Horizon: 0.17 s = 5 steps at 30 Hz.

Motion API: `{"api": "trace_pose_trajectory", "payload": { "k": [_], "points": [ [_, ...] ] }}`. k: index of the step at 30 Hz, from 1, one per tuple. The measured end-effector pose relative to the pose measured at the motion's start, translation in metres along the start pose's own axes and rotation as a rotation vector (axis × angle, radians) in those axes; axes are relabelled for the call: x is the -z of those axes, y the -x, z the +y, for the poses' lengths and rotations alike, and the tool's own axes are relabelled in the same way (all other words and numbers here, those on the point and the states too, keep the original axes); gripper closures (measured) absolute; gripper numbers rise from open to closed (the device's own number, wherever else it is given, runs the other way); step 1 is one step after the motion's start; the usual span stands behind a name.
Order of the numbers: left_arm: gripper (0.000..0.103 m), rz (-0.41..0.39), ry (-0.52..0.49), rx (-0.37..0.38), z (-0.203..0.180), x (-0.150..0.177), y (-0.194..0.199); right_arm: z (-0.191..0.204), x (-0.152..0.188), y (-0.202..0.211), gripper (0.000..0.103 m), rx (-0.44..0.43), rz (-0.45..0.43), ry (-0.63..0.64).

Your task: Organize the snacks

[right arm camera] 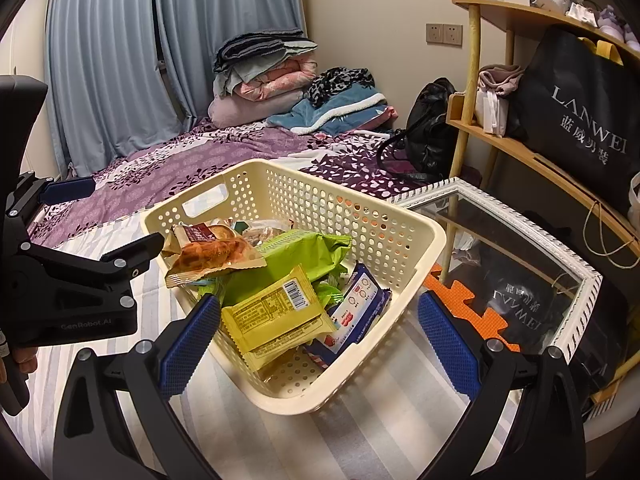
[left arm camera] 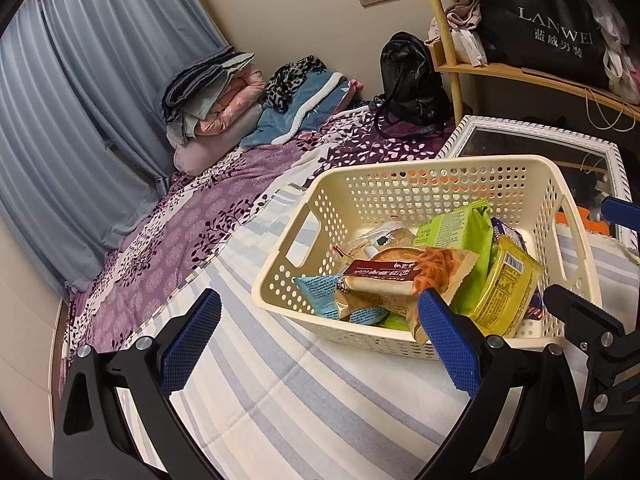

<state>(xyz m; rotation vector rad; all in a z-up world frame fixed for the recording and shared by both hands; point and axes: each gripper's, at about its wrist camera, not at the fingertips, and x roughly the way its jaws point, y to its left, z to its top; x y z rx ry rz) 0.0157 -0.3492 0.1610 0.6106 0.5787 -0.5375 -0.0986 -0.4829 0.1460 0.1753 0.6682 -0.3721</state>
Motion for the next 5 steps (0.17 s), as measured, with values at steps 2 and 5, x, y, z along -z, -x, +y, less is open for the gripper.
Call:
{"api": "trace_pose_trajectory", "payload": {
  "k": [2,5],
  "points": [
    [0.003,0.004,0.010,0.002,0.0016,0.0000,-0.0001,0.0004,0.0004,0.0000,0.005,0.000,0.000,0.000],
    [0.003,0.010,0.018,0.000,0.0036,0.0008,-0.0011,0.0005,0.0007,0.0001,0.005,0.000,0.000,0.000]
  ]
}}
